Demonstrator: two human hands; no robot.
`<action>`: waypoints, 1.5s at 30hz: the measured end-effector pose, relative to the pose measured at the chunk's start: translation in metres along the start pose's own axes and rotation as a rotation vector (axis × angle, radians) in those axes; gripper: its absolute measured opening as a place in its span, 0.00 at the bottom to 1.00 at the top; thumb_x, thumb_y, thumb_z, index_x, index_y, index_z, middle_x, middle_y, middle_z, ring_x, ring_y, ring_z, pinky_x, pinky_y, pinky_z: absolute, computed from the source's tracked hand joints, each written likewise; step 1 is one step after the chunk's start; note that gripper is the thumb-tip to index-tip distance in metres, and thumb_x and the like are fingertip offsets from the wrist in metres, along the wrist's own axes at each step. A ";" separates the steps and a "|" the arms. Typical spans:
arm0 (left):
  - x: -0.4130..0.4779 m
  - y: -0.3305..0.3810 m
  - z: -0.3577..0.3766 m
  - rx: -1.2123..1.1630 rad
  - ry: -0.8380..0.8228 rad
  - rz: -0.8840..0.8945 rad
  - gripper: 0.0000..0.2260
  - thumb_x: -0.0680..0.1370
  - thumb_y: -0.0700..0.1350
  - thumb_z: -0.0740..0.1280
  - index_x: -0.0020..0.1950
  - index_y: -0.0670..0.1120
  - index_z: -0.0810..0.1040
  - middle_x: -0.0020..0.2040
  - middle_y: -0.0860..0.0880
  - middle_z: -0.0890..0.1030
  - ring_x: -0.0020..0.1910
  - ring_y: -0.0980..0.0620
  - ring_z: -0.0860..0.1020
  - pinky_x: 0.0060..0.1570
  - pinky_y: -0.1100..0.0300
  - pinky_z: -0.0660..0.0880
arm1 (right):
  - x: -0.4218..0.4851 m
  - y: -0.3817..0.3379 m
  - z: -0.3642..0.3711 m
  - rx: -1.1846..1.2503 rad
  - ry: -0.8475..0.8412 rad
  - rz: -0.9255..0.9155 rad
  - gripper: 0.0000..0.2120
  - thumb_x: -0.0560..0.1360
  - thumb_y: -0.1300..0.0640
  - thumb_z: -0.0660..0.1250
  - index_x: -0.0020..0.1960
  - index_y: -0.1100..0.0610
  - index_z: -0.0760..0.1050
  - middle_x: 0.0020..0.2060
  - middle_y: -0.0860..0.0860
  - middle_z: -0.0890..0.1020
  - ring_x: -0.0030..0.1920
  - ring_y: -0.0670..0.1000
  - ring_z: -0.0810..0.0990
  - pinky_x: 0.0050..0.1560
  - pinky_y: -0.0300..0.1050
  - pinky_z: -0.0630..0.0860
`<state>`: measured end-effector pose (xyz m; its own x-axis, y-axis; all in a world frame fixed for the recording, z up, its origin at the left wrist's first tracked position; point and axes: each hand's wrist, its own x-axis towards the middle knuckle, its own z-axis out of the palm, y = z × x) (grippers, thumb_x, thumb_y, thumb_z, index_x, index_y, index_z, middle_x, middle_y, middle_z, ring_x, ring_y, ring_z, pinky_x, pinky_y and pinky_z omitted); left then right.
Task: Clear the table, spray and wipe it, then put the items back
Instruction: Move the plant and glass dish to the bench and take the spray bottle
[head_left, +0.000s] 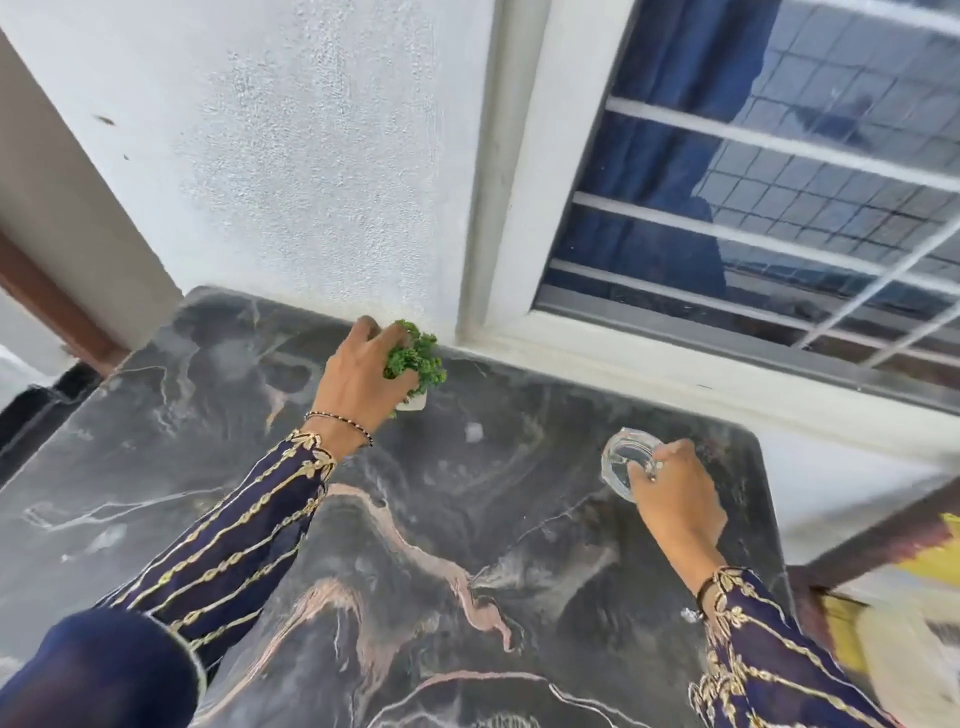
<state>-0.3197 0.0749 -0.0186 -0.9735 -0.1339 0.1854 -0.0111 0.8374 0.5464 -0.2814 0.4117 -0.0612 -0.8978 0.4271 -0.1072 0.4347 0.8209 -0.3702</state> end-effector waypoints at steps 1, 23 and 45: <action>-0.005 0.007 0.004 -0.027 -0.001 0.023 0.14 0.71 0.44 0.70 0.56 0.46 0.77 0.50 0.46 0.73 0.43 0.44 0.75 0.46 0.52 0.75 | 0.005 0.008 -0.001 -0.010 -0.014 0.062 0.19 0.77 0.50 0.70 0.61 0.59 0.69 0.59 0.59 0.81 0.58 0.64 0.81 0.48 0.54 0.75; -0.116 0.226 0.116 -0.101 -0.358 0.451 0.10 0.68 0.45 0.75 0.48 0.47 0.80 0.44 0.51 0.73 0.29 0.50 0.71 0.37 0.61 0.71 | -0.029 0.216 -0.048 0.451 -0.109 0.241 0.08 0.77 0.51 0.70 0.43 0.53 0.78 0.30 0.46 0.85 0.27 0.35 0.81 0.30 0.29 0.73; -0.358 0.606 0.477 -0.120 -1.000 0.735 0.12 0.71 0.43 0.71 0.54 0.46 0.77 0.54 0.47 0.73 0.44 0.46 0.77 0.45 0.53 0.76 | -0.073 0.710 -0.129 0.432 -0.015 0.668 0.04 0.79 0.57 0.69 0.48 0.57 0.77 0.36 0.50 0.85 0.38 0.52 0.83 0.44 0.46 0.76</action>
<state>-0.0869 0.8833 -0.1439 -0.4874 0.8512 -0.1949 0.5792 0.4821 0.6573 0.1024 1.0123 -0.1973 -0.4585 0.7698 -0.4440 0.8187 0.1716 -0.5480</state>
